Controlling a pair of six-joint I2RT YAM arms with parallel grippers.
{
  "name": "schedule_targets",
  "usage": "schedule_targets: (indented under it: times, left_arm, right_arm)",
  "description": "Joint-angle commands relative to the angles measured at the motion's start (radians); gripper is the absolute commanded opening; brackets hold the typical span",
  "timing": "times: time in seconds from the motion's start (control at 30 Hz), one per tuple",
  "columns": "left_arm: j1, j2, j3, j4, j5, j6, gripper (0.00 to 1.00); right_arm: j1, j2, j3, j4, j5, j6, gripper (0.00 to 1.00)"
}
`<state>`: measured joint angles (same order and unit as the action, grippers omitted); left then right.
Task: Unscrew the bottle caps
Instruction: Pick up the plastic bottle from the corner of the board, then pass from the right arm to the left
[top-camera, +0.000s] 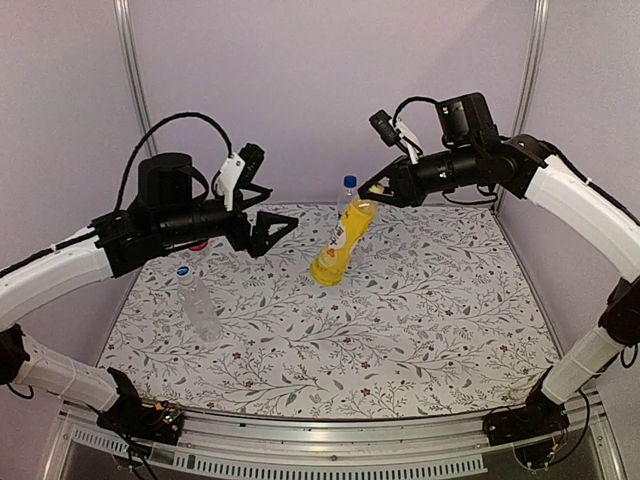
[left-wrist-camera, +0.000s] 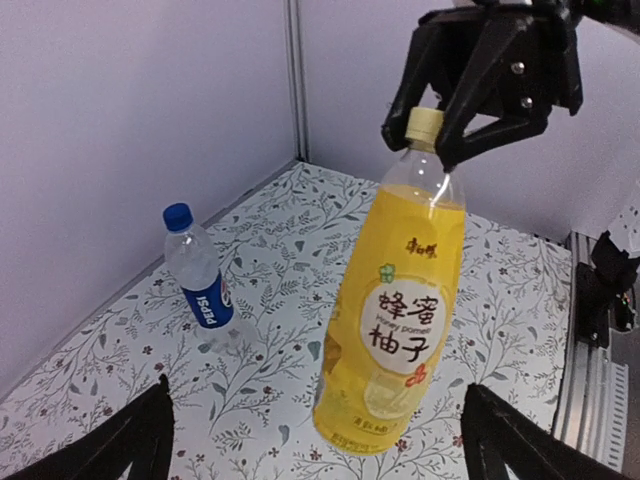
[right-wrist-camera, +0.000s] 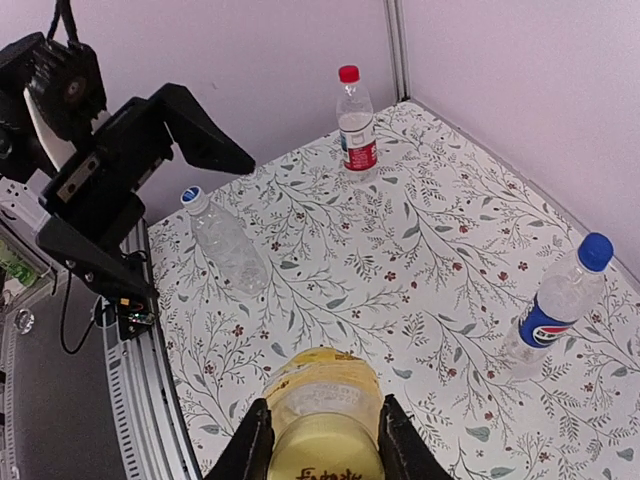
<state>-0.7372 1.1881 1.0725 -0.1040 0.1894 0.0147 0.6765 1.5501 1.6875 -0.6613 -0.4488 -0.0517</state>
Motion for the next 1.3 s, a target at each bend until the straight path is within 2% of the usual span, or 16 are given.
schedule_targets:
  times: [0.0, 0.2, 0.33, 0.5, 0.73, 0.87, 1.07, 1.27]
  left_arm:
    - [-0.114, 0.095, 0.059, -0.050, 0.039, 0.094, 0.99]
    - [-0.142, 0.156, 0.049, -0.010, 0.061, 0.091, 0.97]
    - [-0.140, 0.169, 0.036, 0.015, 0.098, 0.103, 0.96]
    - [-0.130, 0.182, 0.025, 0.026, 0.183, 0.093, 0.92]
    - [-0.108, 0.182, 0.013, 0.051, 0.345, 0.061, 0.84]
    - [-0.108, 0.201, 0.021, 0.052, 0.384, 0.041, 0.75]
    - [-0.105, 0.223, 0.027, 0.053, 0.409, 0.031, 0.55]
    - [-0.093, 0.219, 0.014, 0.087, 0.386, 0.008, 0.39]
  right_arm:
    - [0.039, 0.052, 0.087, 0.028, -0.106, -0.022, 0.00]
    - [0.047, 0.067, 0.093, 0.073, -0.214, -0.003, 0.00]
    - [0.049, 0.070, 0.087, 0.069, -0.312, -0.049, 0.00]
    - [0.058, 0.074, 0.074, 0.056, -0.411, -0.121, 0.00]
    - [0.060, 0.070, 0.066, 0.063, -0.441, -0.181, 0.00]
    - [0.060, 0.074, 0.066, 0.075, -0.437, -0.177, 0.00]
    - [0.060, 0.082, 0.064, 0.085, -0.419, -0.172, 0.00]
    - [0.060, 0.090, 0.045, 0.113, -0.393, -0.150, 0.01]
